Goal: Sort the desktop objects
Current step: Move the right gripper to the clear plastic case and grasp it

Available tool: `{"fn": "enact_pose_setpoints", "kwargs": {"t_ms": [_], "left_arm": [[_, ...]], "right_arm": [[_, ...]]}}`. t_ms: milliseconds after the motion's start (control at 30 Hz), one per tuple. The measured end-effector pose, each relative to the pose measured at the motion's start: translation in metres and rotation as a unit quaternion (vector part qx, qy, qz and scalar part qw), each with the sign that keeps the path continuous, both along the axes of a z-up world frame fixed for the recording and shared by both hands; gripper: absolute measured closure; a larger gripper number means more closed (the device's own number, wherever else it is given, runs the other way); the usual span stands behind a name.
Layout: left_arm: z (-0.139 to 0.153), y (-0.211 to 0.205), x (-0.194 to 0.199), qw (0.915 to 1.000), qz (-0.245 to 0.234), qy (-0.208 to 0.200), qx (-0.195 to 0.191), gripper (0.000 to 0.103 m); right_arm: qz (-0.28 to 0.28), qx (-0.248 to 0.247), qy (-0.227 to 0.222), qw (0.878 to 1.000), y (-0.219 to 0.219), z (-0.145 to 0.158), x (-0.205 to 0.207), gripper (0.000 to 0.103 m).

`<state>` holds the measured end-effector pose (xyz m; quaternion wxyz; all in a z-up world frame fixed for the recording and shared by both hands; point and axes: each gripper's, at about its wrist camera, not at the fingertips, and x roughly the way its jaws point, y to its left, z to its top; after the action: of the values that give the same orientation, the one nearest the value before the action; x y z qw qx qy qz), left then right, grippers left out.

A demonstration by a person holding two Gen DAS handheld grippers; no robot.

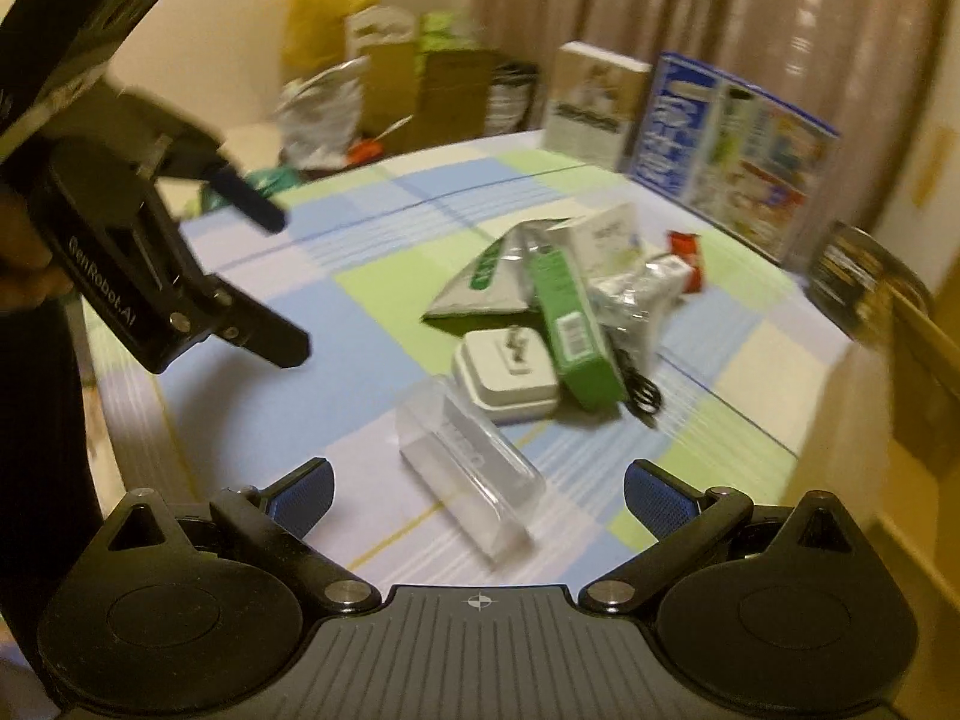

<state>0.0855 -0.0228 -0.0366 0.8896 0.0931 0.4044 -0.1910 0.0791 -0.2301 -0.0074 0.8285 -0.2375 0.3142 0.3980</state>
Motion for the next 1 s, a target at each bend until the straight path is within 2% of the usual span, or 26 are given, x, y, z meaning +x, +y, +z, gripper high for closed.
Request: {"fn": "enact_pose_setpoints", "kwargs": {"t_ms": [100,167,367,500,600,733,833,1000], "left_arm": [[-0.008,-0.004,0.012,0.9997,-0.023,-0.004,0.011,0.002],[-0.014,-0.005,0.019,0.9991,-0.038,-0.005,0.016,0.002],[-0.028,0.0,0.035,0.9972,-0.072,0.005,0.016,0.002],[-0.036,-0.004,0.042,0.9928,-0.116,0.006,0.027,0.002],[-0.04,-0.01,0.047,0.9878,-0.15,0.008,0.038,0.002],[-0.043,-0.017,0.057,0.9796,-0.192,0.009,0.059,0.004],[-0.043,-0.023,0.067,0.975,-0.21,0.012,0.073,0.004],[-0.045,-0.04,0.08,0.9615,-0.256,0.01,0.098,0.004]], "right_arm": [[0.031,-0.025,0.006,0.999,0.013,-0.015,0.015,0.008],[0.053,-0.039,0.016,0.998,0.021,-0.022,0.023,0.019],[0.09,-0.063,0.038,0.993,0.036,-0.04,0.044,0.03],[0.109,-0.079,0.042,0.99,0.041,-0.042,0.05,0.038],[0.129,-0.094,0.044,0.986,0.044,-0.042,0.054,0.049],[0.143,-0.111,0.046,0.982,0.046,-0.042,0.058,0.073],[0.143,-0.115,0.057,0.981,0.042,-0.04,0.06,0.075],[0.152,-0.137,0.057,0.977,0.025,-0.035,0.058,0.075]]}}
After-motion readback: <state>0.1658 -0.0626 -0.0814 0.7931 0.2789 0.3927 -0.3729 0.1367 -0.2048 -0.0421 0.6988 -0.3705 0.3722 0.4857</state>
